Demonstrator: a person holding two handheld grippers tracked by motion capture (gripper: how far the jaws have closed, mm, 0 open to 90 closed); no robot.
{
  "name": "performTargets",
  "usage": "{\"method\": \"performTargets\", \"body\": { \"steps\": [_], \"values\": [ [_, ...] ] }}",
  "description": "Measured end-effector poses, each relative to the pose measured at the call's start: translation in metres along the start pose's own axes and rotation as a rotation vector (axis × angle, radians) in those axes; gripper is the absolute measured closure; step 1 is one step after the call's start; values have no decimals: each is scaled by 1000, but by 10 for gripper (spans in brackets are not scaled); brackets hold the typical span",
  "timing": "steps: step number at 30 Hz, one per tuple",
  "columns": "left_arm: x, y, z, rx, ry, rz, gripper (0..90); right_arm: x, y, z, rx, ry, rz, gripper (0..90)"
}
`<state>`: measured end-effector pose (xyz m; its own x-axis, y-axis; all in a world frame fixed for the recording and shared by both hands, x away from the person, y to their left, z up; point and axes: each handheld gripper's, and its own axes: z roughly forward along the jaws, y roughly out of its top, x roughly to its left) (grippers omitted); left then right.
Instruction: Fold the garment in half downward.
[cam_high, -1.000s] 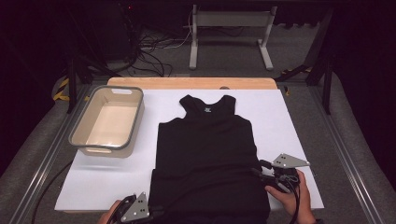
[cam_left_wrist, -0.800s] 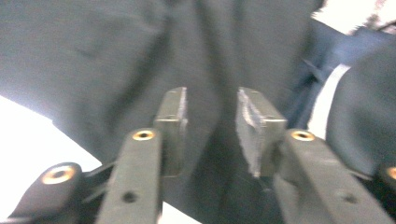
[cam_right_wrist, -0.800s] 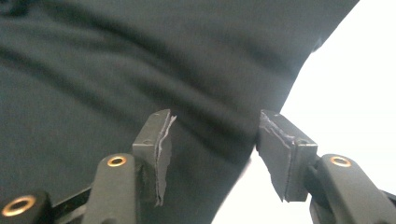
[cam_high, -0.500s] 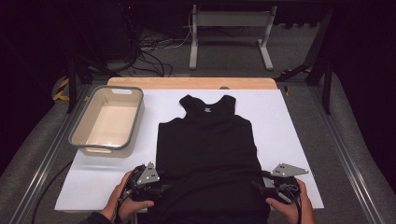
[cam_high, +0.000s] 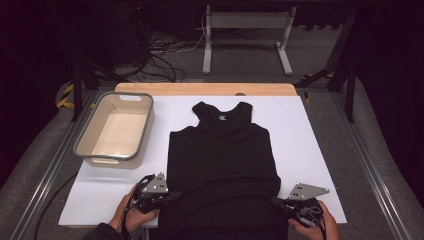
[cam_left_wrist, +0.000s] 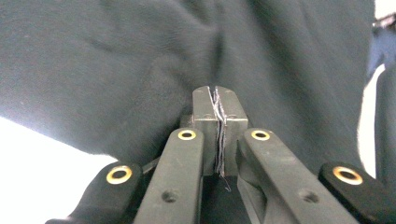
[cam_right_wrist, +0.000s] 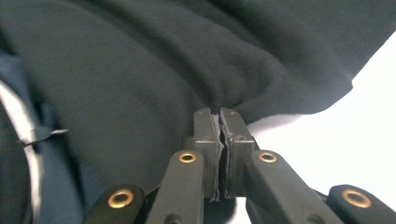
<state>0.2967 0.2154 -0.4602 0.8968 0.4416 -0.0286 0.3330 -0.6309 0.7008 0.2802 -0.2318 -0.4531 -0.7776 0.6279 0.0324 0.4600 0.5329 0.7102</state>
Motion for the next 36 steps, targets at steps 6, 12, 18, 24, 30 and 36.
{"method": "performTargets", "body": {
  "steps": [6,12,18,24,30,36],
  "values": [
    [-15,-16,-16,-3,2,-5,890,16,-11,-15,-18,15,-8,869],
    [-17,-13,-26,-56,58,11,871,21,-7,-21,-60,-3,-31,770],
    [-1,13,-21,-124,102,27,737,-6,24,-24,-191,-110,12,611],
    [30,50,-2,-170,160,23,598,-61,69,-3,-248,-198,8,533],
    [75,93,27,-161,249,-34,483,-126,100,44,-234,-195,114,467],
    [141,127,58,-120,315,-150,466,-167,115,90,-121,-211,241,424]
  ]
}}
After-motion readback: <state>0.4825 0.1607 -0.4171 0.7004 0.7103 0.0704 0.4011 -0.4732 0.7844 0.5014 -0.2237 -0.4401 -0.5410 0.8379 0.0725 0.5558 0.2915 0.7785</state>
